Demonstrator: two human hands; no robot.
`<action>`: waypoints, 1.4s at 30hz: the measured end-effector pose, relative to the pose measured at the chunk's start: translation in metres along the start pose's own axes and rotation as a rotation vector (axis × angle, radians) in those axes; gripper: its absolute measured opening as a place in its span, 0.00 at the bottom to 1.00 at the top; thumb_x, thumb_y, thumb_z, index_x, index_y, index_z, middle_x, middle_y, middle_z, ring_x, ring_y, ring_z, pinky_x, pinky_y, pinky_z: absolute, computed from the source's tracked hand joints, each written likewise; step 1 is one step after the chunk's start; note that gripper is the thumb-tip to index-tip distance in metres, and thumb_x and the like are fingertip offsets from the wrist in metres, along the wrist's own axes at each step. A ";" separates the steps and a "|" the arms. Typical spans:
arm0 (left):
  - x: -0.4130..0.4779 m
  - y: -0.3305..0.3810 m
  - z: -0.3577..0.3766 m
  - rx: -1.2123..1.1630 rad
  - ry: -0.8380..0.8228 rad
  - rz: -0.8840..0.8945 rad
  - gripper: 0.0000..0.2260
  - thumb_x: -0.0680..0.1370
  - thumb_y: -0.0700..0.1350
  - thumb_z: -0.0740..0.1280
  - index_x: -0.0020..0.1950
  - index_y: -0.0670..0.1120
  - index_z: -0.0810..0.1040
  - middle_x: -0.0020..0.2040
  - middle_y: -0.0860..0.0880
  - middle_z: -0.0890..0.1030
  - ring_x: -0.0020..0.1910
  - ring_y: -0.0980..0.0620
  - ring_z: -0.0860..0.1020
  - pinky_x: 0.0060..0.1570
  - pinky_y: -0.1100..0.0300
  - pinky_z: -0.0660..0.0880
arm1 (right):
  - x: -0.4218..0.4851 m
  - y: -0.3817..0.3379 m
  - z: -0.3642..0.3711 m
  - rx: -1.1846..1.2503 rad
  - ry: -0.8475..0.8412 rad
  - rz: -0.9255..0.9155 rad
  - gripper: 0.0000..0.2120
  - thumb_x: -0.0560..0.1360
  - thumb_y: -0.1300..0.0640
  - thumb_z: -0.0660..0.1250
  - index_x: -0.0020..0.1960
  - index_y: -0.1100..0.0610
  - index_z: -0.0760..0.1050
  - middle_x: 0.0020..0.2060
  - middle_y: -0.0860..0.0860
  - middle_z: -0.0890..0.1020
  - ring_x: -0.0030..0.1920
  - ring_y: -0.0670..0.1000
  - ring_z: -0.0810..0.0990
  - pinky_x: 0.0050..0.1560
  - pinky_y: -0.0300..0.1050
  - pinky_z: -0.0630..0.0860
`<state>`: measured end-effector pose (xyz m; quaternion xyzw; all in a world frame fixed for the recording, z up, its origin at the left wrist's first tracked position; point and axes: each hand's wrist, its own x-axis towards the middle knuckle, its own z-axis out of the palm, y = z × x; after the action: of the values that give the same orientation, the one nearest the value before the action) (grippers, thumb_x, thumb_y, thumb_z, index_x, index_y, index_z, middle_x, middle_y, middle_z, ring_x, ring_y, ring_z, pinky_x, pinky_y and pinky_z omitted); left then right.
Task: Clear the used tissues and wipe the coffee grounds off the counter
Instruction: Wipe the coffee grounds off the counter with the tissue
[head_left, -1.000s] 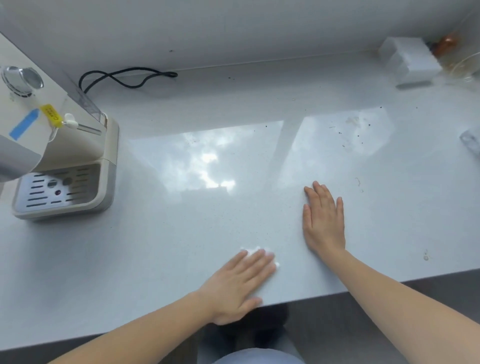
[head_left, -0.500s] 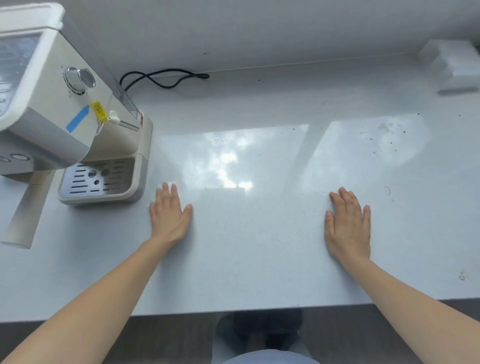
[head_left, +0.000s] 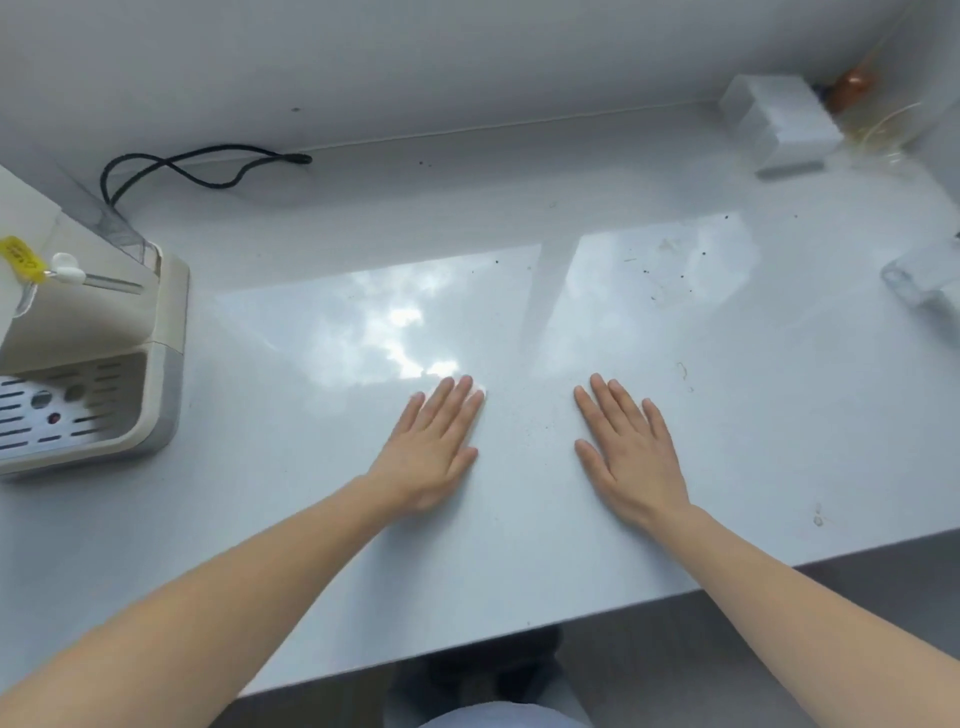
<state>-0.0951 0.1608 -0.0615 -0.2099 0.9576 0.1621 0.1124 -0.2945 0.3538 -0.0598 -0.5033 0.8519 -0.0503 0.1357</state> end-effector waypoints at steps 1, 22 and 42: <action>0.013 -0.010 -0.007 -0.017 -0.005 -0.039 0.27 0.81 0.54 0.46 0.75 0.53 0.34 0.76 0.54 0.33 0.75 0.54 0.33 0.72 0.54 0.32 | -0.001 0.000 0.000 0.004 0.010 0.000 0.28 0.78 0.42 0.41 0.77 0.43 0.40 0.77 0.41 0.44 0.75 0.40 0.38 0.75 0.46 0.36; 0.059 0.099 0.001 0.121 -0.193 0.518 0.29 0.80 0.57 0.46 0.76 0.50 0.36 0.78 0.50 0.37 0.74 0.51 0.31 0.73 0.50 0.31 | -0.002 0.007 -0.004 0.571 0.330 0.046 0.35 0.75 0.44 0.57 0.76 0.44 0.42 0.77 0.45 0.51 0.76 0.43 0.51 0.73 0.41 0.57; -0.107 0.102 0.033 0.216 -0.082 0.560 0.29 0.79 0.55 0.54 0.77 0.47 0.51 0.77 0.49 0.57 0.75 0.47 0.56 0.67 0.51 0.52 | -0.124 -0.039 0.024 0.488 0.314 0.262 0.27 0.77 0.41 0.49 0.74 0.46 0.50 0.72 0.43 0.65 0.73 0.48 0.62 0.75 0.45 0.48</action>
<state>-0.0401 0.2996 -0.0343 0.0825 0.9846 0.0925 0.1235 -0.1978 0.4441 -0.0514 -0.3280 0.8829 -0.3122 0.1244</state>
